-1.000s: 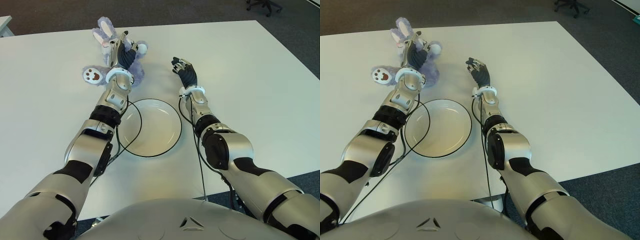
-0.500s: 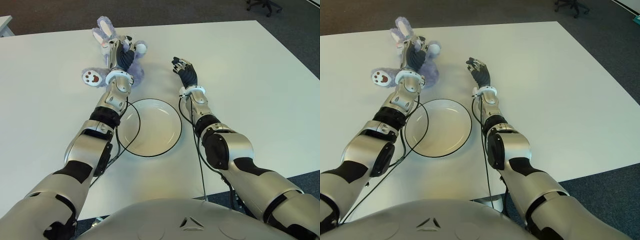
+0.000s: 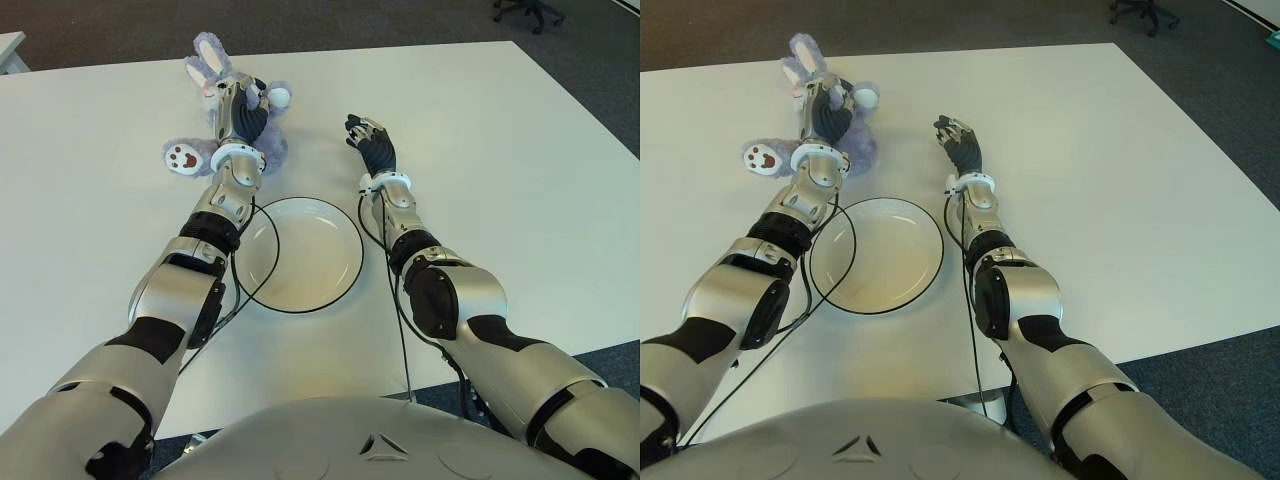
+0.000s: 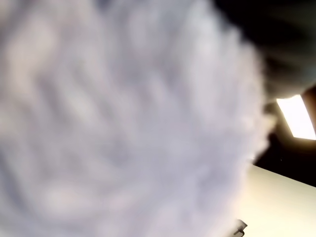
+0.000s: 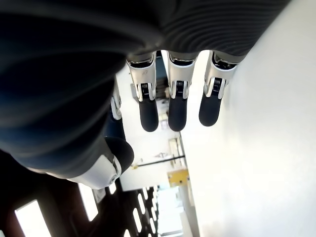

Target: Put the doll into the plate.

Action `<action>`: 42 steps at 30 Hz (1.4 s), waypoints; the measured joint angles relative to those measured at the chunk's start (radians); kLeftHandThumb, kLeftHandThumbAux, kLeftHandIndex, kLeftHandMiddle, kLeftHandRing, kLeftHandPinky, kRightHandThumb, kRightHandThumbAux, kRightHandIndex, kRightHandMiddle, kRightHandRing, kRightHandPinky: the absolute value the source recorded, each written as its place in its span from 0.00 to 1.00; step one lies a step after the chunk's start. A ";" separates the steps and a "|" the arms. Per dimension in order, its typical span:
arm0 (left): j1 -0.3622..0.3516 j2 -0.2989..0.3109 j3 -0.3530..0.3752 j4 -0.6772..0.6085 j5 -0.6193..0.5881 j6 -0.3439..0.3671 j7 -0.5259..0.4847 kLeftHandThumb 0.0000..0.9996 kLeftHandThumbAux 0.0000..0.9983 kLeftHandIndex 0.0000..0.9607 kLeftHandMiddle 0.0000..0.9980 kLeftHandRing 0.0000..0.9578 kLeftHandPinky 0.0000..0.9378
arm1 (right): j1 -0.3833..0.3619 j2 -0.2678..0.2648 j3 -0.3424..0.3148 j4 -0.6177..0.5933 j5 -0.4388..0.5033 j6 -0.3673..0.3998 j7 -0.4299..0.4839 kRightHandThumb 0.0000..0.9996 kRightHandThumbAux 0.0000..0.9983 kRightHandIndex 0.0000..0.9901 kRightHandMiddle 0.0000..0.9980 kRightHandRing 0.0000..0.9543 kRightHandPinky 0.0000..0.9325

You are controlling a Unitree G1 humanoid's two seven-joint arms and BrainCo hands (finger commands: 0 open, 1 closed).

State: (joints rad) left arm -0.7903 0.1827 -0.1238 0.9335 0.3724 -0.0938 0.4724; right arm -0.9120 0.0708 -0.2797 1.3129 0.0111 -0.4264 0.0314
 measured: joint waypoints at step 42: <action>0.026 0.003 -0.010 -0.058 0.007 0.029 0.002 0.72 0.67 0.46 0.67 0.67 0.60 | 0.001 0.000 -0.051 -0.008 0.073 0.024 0.066 0.71 0.73 0.40 0.15 0.12 0.16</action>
State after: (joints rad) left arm -0.7647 0.1857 -0.1333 0.8759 0.3796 -0.0652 0.4743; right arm -0.9113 0.0706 -0.3311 1.3054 0.0836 -0.4027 0.0978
